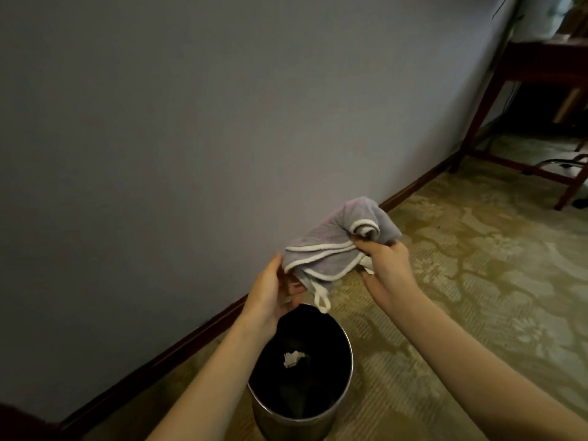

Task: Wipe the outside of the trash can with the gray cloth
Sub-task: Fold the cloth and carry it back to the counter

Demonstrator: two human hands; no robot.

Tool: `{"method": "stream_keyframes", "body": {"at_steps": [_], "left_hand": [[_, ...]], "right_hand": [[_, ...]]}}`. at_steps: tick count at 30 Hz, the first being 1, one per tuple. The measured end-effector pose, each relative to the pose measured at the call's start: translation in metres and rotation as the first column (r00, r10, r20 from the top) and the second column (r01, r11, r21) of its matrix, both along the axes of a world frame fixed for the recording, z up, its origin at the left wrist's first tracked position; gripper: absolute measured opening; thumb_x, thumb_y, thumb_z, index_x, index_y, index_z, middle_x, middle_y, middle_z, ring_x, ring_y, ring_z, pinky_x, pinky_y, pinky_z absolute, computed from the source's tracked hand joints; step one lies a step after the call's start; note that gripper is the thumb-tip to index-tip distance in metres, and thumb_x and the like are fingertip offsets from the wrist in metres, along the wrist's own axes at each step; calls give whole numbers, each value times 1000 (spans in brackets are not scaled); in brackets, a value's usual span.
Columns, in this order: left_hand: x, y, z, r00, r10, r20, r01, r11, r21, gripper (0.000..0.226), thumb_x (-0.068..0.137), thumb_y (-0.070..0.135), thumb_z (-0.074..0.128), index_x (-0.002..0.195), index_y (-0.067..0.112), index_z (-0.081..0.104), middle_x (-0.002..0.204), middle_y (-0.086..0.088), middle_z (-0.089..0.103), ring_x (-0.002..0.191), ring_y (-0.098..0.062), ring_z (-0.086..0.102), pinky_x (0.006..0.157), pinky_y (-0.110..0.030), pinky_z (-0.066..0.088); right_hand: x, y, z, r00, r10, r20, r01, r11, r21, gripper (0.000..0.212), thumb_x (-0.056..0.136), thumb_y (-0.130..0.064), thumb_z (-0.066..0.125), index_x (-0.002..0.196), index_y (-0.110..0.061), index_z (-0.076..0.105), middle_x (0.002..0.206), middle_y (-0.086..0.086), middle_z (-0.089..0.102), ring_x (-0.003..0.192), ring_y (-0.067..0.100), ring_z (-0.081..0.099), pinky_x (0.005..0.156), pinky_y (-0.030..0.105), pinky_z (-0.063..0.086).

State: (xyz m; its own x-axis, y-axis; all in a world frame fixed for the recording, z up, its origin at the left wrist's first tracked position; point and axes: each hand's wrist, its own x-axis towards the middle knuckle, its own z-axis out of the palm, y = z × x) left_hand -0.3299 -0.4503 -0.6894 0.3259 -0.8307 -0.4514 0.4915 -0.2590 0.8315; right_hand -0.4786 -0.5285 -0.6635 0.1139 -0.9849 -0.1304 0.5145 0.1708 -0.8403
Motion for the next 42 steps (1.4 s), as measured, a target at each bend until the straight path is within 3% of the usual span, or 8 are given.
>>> {"method": "stream_keyframes", "body": {"at_steps": [4, 9, 12, 15, 20, 29, 33, 42], "left_hand": [[5, 8, 115, 996, -40, 75, 44, 997, -60, 32, 94, 45, 53, 94, 20, 73, 66, 6, 71, 62, -11, 66, 66, -29, 49], [20, 7, 287, 981, 65, 180, -33, 983, -179, 23, 96, 29, 55, 99, 11, 68, 64, 9, 67, 58, -4, 63, 59, -22, 49], [24, 12, 394, 970, 134, 204, -83, 967, -242, 25, 97, 24, 54, 102, 3, 66, 68, 2, 67, 58, -7, 63, 56, -22, 51], [26, 24, 496, 955, 177, 239, -98, 946, -309, 22, 96, 24, 55, 99, 4, 62, 58, 6, 61, 49, -4, 58, 49, -20, 48], [34, 57, 626, 916, 232, 326, -100, 922, -374, 21, 94, 28, 59, 95, 7, 58, 73, -3, 61, 53, -7, 63, 51, -22, 50], [89, 152, 703, 768, 428, 477, -213, 873, -440, 19, 94, 26, 58, 98, 8, 56, 83, -12, 53, 60, -8, 59, 54, -20, 52], [130, 198, 721, 712, 468, 523, -258, 868, -424, 36, 95, 29, 56, 107, -5, 59, 86, -13, 60, 67, -15, 61, 60, -28, 55], [233, 316, 722, 643, 528, 555, -379, 849, -369, 27, 98, 34, 49, 93, 10, 61, 61, 0, 60, 46, -7, 58, 42, -18, 45]], "right_hand": [[7, 4, 107, 999, 38, -17, -38, 999, 22, 41, 84, 9, 60, 123, -3, 59, 115, 17, 68, 104, 30, 67, 84, 42, 56], [16, 11, 282, 994, 103, 27, -102, 994, -46, 42, 86, 9, 58, 126, -4, 57, 106, 12, 73, 94, 25, 71, 67, 35, 60], [20, 20, 389, 991, 134, 25, -131, 986, -105, 44, 88, 9, 55, 129, -8, 56, 115, 18, 67, 99, 30, 67, 80, 46, 56], [23, 31, 488, 981, 178, 80, -165, 977, -138, 42, 87, 12, 53, 118, -14, 63, 108, 16, 68, 94, 29, 66, 79, 47, 54], [31, 51, 610, 954, 268, 134, -235, 947, -216, 39, 84, 15, 55, 92, -19, 73, 94, 11, 71, 83, 25, 68, 77, 46, 54], [95, 129, 690, 880, 441, 176, -405, 891, -205, 35, 81, 18, 57, 79, -14, 72, 96, 19, 68, 93, 35, 64, 96, 60, 45], [142, 172, 700, 862, 464, 205, -423, 881, -215, 31, 80, 20, 56, 84, -9, 69, 95, 19, 68, 97, 36, 62, 99, 59, 43], [262, 266, 698, 824, 560, 90, -535, 820, -204, 30, 81, 12, 62, 109, 0, 64, 96, 15, 70, 84, 25, 67, 75, 38, 58]]}}
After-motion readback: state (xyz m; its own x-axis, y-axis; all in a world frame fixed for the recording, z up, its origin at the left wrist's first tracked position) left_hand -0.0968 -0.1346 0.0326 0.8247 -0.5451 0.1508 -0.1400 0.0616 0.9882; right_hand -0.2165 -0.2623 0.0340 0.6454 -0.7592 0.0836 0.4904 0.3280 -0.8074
